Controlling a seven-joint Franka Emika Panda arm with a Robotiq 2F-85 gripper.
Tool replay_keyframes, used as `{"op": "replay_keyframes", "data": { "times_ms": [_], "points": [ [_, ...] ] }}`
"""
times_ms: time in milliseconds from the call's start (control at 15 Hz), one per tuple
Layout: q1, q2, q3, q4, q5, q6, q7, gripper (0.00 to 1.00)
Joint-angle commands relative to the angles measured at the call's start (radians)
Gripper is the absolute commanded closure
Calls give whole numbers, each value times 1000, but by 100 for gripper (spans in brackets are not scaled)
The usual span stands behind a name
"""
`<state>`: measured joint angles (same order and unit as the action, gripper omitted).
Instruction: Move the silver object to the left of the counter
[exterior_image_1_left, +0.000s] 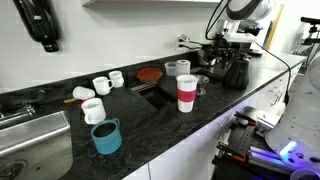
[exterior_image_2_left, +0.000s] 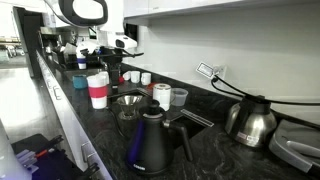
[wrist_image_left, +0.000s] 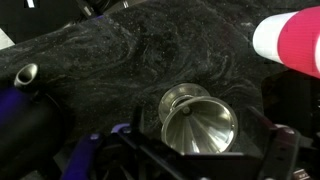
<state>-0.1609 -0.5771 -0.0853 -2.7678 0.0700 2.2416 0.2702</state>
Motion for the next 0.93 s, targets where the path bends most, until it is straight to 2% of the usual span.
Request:
{"op": "replay_keyframes", "data": {
  "times_ms": [0,267,600,867],
  "points": [
    [-12,63,-10,-2,30,49,-13,0],
    [-15,142,-43,0,73,134,-18,0],
    [13,235,-88,15,212,179,-63,0],
    [14,257,-107,15,287,189,-105,0]
  ]
}}
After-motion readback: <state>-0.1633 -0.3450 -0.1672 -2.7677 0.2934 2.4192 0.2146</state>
